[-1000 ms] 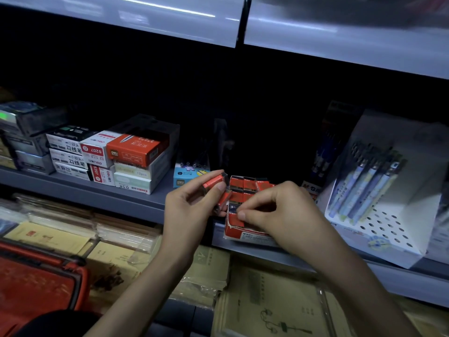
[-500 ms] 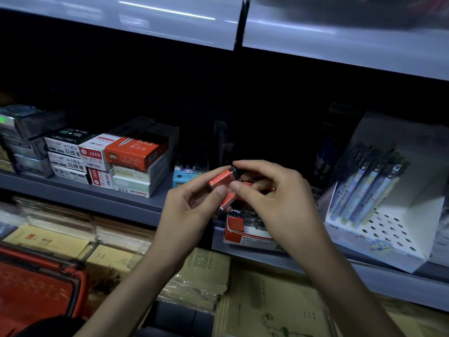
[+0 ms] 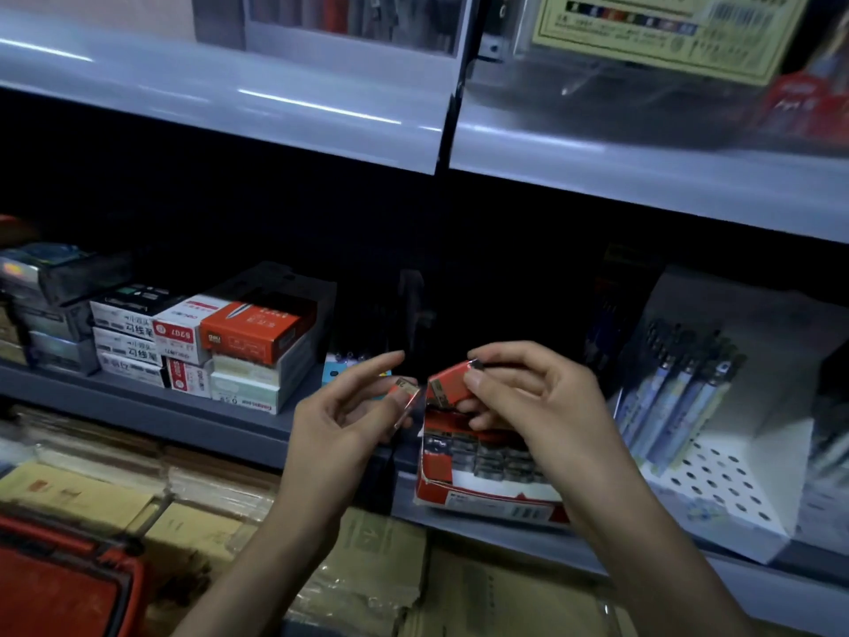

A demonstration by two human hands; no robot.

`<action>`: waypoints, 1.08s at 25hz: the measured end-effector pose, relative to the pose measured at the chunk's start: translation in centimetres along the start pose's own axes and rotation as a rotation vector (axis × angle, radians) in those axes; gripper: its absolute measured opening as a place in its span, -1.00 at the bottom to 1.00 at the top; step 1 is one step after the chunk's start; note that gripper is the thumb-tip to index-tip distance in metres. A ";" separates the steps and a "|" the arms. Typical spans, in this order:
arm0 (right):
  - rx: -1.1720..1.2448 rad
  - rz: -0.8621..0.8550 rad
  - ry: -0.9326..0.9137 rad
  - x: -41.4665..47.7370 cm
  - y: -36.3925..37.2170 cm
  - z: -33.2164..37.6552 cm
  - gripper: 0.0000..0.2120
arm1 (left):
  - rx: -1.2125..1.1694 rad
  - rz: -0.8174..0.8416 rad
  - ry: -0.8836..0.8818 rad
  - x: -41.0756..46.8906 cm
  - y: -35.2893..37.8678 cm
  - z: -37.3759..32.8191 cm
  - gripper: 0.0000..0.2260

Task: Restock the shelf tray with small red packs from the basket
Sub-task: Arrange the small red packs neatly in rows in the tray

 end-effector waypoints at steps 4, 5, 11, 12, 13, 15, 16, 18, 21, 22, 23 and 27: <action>0.064 0.054 0.074 -0.1 -0.1 -0.9 -0.83 | 0.039 -0.039 -0.005 0.0 -0.5 0.2 -0.72; 0.052 0.067 0.089 -0.1 -0.1 -1.3 -0.83 | 0.053 -0.046 -0.002 0.0 -0.5 0.2 -0.73; -0.113 0.111 0.178 -0.4 0.2 -3.0 -0.88 | 0.080 -0.045 -0.017 -0.4 -0.4 0.6 -0.75; -0.126 0.131 0.196 -0.4 0.3 -3.2 -0.89 | 0.087 -0.043 -0.021 -0.4 -0.3 0.7 -0.76; -0.131 0.153 0.204 -0.5 0.4 -3.3 -0.91 | 0.089 -0.038 -0.022 -0.4 -0.2 0.7 -0.76; -0.144 0.173 0.199 -0.4 0.5 -3.2 -0.93 | 0.092 -0.026 -0.025 -0.3 0.1 0.9 -0.77; -0.156 0.173 0.193 -0.4 0.6 -3.2 -0.94 | 0.093 -0.022 -0.027 -0.3 0.2 1.0 -0.77; -0.192 0.171 0.184 -0.3 0.7 -3.2 -0.94 | 0.091 -0.013 -0.032 -0.2 0.4 1.2 -0.77; -0.281 0.176 0.189 -0.2 0.9 -3.5 -0.94 | 0.094 -0.005 -0.037 -0.1 0.6 1.5 -0.78; -0.306 0.173 0.191 -0.1 1.0 -3.7 -0.93 | 0.093 -0.005 -0.037 0.0 0.6 1.5 -0.78; -0.322 0.167 0.191 -0.1 1.0 -3.7 -0.93 | 0.086 -0.003 -0.035 0.0 0.6 1.6 -0.78; -0.372 0.135 0.182 -0.1 1.2 -3.6 -0.93 | 0.040 0.015 -0.041 0.1 0.8 1.9 -0.78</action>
Point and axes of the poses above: each hand's wrist, its own x-axis towards the middle knuckle, its own y-axis out of the palm, z = x × y, the point moved 8 cm from there along x, towards the middle knuckle, and after that the axes turned 15 degrees about z, right-handed, at the moved point
